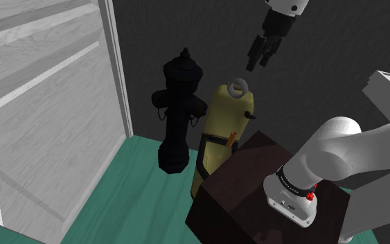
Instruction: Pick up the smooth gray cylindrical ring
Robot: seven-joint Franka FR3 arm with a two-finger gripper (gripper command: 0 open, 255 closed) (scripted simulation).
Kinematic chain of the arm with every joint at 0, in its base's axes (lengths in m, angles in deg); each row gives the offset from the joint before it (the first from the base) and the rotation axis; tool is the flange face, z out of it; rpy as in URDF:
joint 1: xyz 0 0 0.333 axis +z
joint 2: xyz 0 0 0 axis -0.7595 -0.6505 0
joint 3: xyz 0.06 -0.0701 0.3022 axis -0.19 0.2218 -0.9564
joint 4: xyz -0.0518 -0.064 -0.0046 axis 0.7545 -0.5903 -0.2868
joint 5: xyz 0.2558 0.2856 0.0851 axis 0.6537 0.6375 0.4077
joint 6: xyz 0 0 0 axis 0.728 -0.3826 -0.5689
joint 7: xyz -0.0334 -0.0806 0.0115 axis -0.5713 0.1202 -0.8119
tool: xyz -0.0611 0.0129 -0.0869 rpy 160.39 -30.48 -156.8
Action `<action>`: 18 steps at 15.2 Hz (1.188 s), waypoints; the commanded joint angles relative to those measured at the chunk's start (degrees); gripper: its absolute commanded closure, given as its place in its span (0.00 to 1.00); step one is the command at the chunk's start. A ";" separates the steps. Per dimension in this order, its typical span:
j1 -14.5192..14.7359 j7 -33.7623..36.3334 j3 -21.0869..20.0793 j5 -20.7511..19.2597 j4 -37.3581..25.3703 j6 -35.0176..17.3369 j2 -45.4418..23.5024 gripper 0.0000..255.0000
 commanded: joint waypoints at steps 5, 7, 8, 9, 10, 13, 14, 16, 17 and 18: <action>-1.14 -4.69 3.59 -2.47 0.61 -3.97 -4.86 0.00; -1.67 -6.99 5.34 -3.55 0.50 -5.96 -7.67 0.00; -1.94 -8.12 6.20 -4.03 0.34 -6.96 -9.17 0.00; -2.18 -9.25 7.05 -4.49 0.11 -7.94 -10.71 0.00; -2.42 -10.38 7.89 -4.90 -0.19 -8.92 -12.32 0.00; -3.06 -13.74 10.38 -5.89 -1.50 -11.76 -17.43 0.00; -3.26 -14.87 11.18 -6.12 -2.08 -12.67 -19.23 0.00; -3.64 -17.12 12.73 -6.42 -3.44 -14.41 -22.96 0.00; -3.84 -18.26 13.46 -6.48 -4.23 -15.23 -24.89 0.00; -4.02 -19.41 14.19 -6.48 -5.08 -16.03 -26.85 0.00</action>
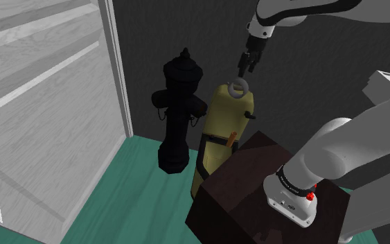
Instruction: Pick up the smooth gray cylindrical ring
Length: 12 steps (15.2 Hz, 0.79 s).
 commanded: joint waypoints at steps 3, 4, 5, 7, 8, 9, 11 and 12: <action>-0.71 -4.64 2.74 0.36 -4.27 -2.74 -8.28 0.00; -0.94 -5.75 3.31 0.58 -5.34 -3.34 -10.28 0.00; -0.97 -5.81 3.32 0.65 -4.81 -4.12 -10.54 0.00; -0.99 -5.94 3.40 0.78 -3.79 -5.67 -11.09 0.00; -1.00 -6.01 3.44 0.86 -3.30 -6.44 -11.39 0.00; -1.01 -6.08 3.47 0.94 -2.82 -7.22 -11.70 0.00; -1.01 -6.24 3.55 1.11 -1.90 -8.77 -12.35 0.00; -1.02 -6.28 3.57 1.17 -1.64 -9.22 -12.55 0.00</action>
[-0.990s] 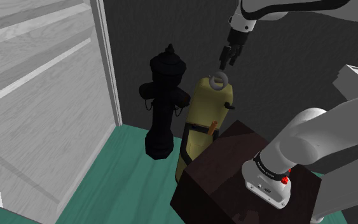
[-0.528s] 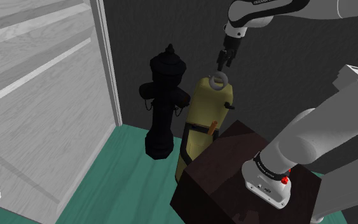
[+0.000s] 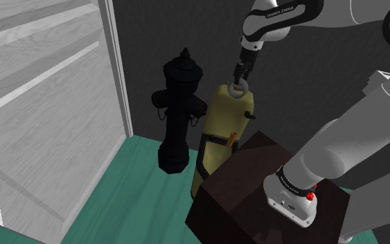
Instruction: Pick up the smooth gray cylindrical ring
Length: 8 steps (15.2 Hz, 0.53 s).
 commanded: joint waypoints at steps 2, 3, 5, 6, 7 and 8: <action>0.03 0.01 -0.01 0.06 0.45 -0.64 -0.17 0.00; 0.04 0.06 -0.03 0.04 0.55 -0.67 -0.10 1.00; 0.04 0.05 -0.03 0.04 0.52 -0.65 -0.10 1.00; 0.03 0.05 -0.03 0.04 0.53 -0.65 -0.10 1.00; 0.04 0.06 -0.03 0.04 0.53 -0.65 -0.10 1.00; 0.03 0.06 -0.03 0.04 0.53 -0.65 -0.10 1.00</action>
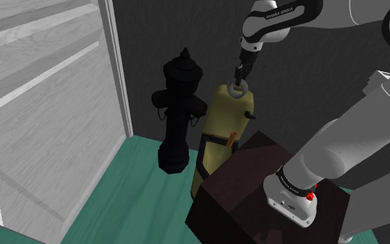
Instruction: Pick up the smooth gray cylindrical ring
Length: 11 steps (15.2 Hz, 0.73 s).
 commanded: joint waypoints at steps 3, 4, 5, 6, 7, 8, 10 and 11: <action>0.00 0.00 -0.01 0.01 0.01 0.00 0.00 1.00; 0.00 -0.04 0.01 0.03 -0.07 0.01 -0.08 1.00; 0.00 0.04 -0.02 -0.07 -0.51 0.79 0.27 1.00; 0.01 0.12 -0.06 -0.16 -0.97 1.57 0.61 1.00; 0.01 0.19 -0.10 -0.24 -1.45 2.34 0.91 1.00; 0.02 0.26 -0.14 -0.32 -1.94 3.12 1.21 1.00; 0.03 0.39 -0.22 -0.46 -2.95 4.67 1.78 1.00; 0.04 0.45 -0.26 -0.52 -3.47 5.45 2.04 1.00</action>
